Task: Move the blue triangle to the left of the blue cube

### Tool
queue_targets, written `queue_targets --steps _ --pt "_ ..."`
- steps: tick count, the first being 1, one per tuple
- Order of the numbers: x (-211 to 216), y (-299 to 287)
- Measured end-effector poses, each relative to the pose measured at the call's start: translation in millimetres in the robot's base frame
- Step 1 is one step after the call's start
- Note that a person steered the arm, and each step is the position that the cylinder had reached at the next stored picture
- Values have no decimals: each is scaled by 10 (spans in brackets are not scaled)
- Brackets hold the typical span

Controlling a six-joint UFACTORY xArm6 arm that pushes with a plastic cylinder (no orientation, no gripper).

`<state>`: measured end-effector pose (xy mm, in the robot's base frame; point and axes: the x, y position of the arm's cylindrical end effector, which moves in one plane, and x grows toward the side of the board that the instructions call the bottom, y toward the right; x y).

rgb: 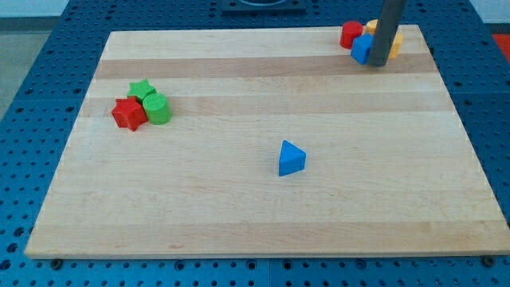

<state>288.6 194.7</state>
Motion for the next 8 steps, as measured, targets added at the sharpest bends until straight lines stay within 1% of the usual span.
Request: queue_targets --steps 1,2,4,6,7,8 --pt "-22 0" --pt "347 0" --pt "1322 -90" --pt "2117 -472" --pt "2446 -758" --pt "2587 -1193"
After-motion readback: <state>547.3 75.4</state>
